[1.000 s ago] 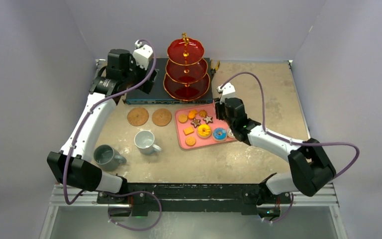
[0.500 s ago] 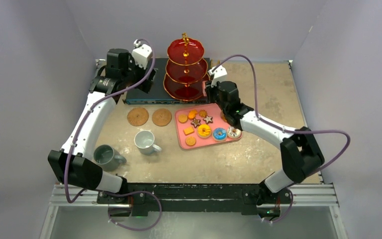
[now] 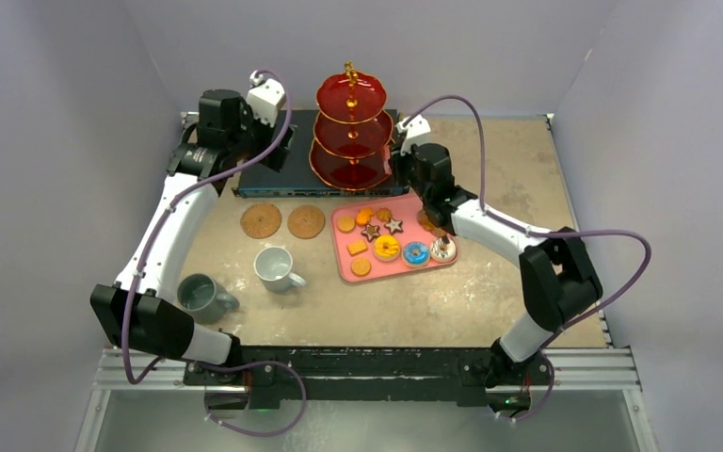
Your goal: Serve the afternoon tea
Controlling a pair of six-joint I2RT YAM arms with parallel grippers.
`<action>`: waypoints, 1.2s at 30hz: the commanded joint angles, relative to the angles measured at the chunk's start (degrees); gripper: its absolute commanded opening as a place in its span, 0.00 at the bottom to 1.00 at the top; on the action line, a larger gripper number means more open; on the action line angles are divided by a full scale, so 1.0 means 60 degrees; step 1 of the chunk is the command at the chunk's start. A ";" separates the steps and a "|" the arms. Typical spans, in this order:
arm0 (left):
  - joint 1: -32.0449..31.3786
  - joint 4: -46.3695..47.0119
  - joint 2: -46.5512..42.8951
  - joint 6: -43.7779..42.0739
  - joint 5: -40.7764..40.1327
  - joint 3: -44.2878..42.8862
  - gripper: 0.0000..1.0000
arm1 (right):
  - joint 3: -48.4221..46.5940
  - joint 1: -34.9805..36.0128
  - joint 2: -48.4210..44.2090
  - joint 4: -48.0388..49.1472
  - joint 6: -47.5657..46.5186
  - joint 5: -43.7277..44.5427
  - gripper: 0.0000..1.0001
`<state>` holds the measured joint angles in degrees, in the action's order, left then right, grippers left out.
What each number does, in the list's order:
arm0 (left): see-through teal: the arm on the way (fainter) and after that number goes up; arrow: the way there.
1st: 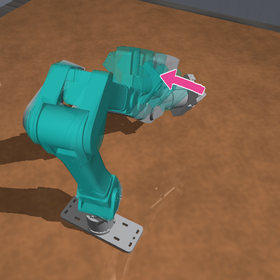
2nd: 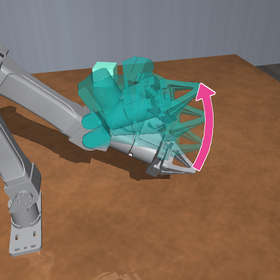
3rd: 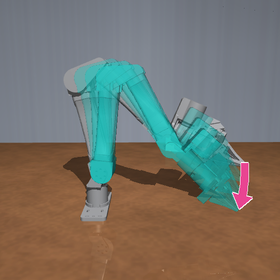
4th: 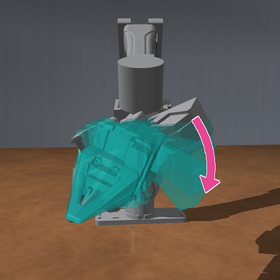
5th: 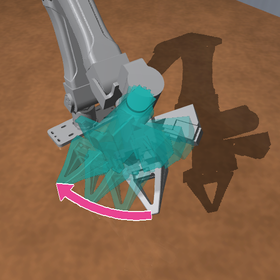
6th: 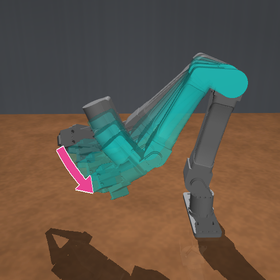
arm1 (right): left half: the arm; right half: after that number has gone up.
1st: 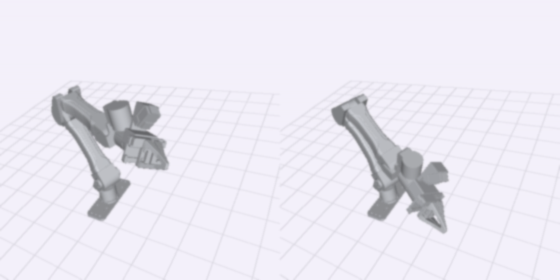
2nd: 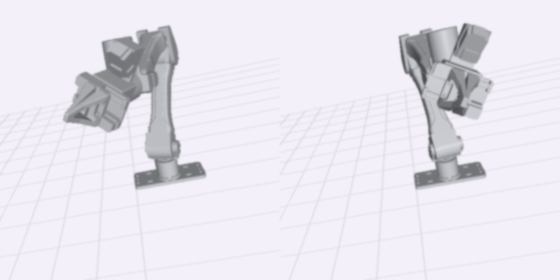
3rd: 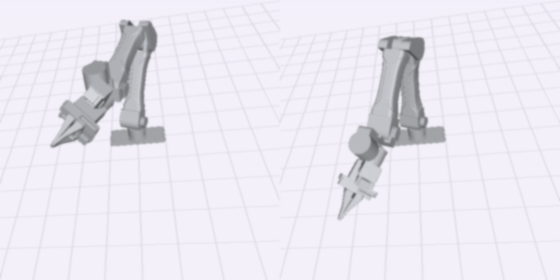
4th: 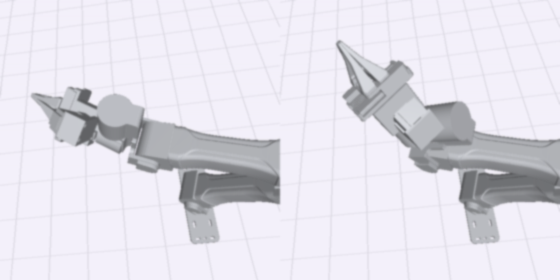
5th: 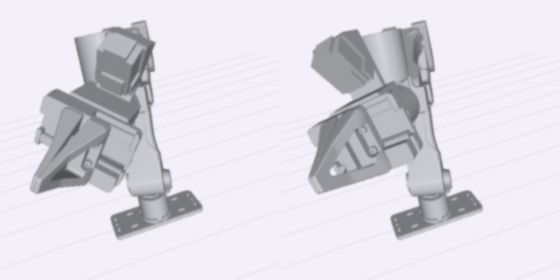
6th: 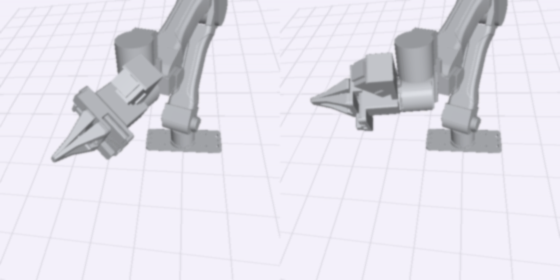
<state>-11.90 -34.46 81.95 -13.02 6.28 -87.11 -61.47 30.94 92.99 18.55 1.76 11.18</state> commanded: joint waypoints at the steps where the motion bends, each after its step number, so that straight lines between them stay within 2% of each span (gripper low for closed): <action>1: 0.0117 0.0459 -0.0392 0.0096 0.0282 -0.0105 0.93 | -0.0753 -0.0173 0.0237 0.0643 0.0221 -0.0435 0.25; 13: 0.0177 0.0499 -0.0536 0.0102 0.0341 0.0016 0.93 | -0.1046 -0.0246 0.1121 0.1241 0.0711 -0.0746 0.26; 18: 0.0243 0.0563 -0.0521 0.0219 0.0477 -0.0033 0.93 | -0.0423 -0.0249 0.0981 0.2313 0.1012 -0.0640 0.38; 21: 0.0264 0.0548 -0.0468 0.0293 0.0537 -0.0105 0.93 | -0.0367 -0.0256 0.1033 0.2356 0.1057 -0.0736 0.45; 25: 0.0266 0.0514 -0.0461 0.0310 0.0599 -0.0130 0.93 | -0.0336 -0.0249 0.1003 0.2274 0.0936 -0.0854 0.49; 31: 0.0269 0.0528 -0.0523 0.0292 0.0608 -0.0125 0.93 | -0.0162 -0.0249 0.0770 0.2125 0.0827 -0.0907 0.48; 36: 0.0269 0.0488 -0.0545 0.0265 0.0608 -0.0108 0.93 | 0.0393 -0.0249 -0.0155 0.1760 0.0701 -0.1159 0.47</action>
<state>-10.79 -33.50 80.25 -12.51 8.86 -87.11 -61.10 29.56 99.13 27.83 6.92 6.00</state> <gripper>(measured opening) 0.935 0.479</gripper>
